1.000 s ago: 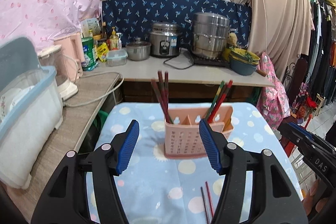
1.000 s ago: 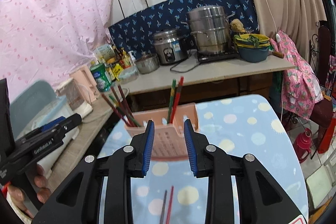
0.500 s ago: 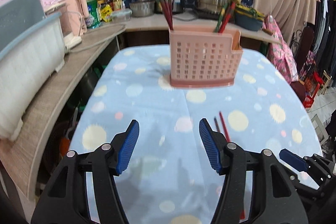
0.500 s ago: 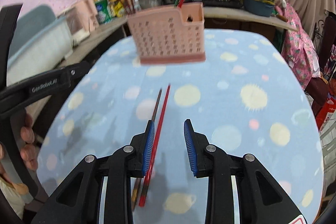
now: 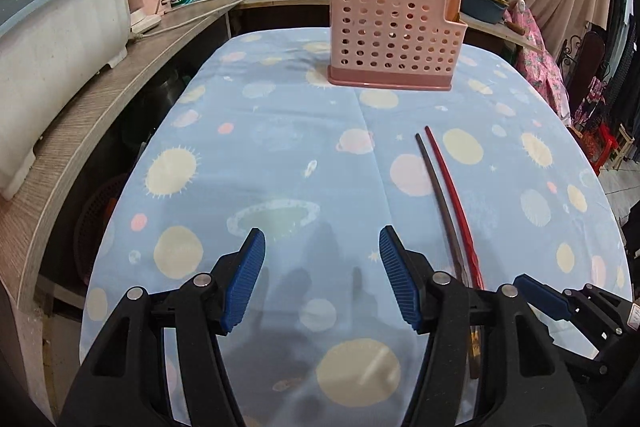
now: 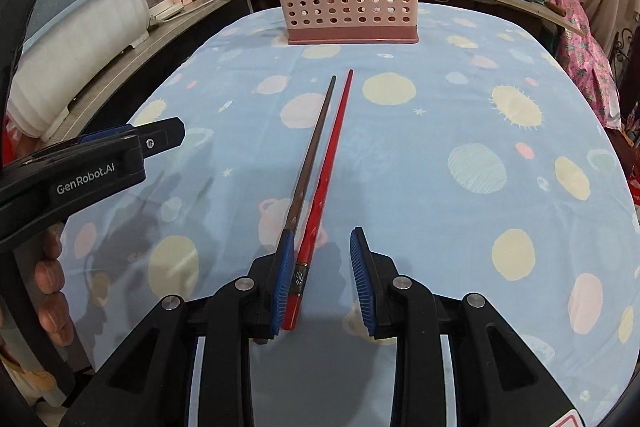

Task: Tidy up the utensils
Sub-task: 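Grasp the red chopstick with the right tool while the left tool grasps the brown gold-banded chopstick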

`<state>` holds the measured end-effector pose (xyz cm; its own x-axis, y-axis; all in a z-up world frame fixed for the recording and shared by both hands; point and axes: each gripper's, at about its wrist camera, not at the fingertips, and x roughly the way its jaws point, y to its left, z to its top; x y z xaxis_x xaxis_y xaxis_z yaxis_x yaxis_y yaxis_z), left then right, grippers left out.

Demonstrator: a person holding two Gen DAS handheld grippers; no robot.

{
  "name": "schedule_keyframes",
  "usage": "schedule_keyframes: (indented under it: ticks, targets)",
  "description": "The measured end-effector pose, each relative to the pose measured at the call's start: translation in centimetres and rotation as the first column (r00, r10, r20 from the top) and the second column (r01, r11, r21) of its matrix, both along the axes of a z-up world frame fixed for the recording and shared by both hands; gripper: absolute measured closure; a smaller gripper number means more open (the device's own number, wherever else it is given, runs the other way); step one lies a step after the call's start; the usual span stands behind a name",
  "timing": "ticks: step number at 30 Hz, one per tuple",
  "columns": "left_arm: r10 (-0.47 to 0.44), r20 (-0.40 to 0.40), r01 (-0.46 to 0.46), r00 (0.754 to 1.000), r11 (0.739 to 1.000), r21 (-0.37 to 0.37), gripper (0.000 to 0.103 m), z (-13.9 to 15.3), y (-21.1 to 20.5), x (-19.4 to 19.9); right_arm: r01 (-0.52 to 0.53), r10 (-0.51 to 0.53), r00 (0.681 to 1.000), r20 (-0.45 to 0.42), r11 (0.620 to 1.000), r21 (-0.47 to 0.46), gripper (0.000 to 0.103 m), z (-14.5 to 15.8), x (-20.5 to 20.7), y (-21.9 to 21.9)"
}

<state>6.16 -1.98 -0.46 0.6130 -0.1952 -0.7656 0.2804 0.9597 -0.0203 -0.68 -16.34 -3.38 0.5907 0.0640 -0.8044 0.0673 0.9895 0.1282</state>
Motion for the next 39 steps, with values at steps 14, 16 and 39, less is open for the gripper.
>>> schedule_keyframes:
  ticks: [14, 16, 39]
  targets:
    - [-0.019, -0.025, 0.019, 1.0, 1.0, 0.006, 0.046, -0.7, -0.4, -1.0, -0.011, 0.01, 1.0, -0.025, 0.999, -0.03, 0.074, -1.0, -0.5, 0.5]
    - [-0.019, -0.028, 0.019, 0.999, 1.0, 0.005, 0.046, -0.8, -0.4, -1.0, -0.011, 0.01, 1.0, -0.03, 0.999, -0.041, 0.074, -1.1, -0.5, 0.6]
    - [-0.189, -0.102, 0.189, 0.977, 0.982, -0.005, 0.024, -2.5, -4.5, -4.4, 0.147, -0.147, 0.989, -0.009, 0.989, -0.035, 0.097, -1.3, -3.0, -4.3]
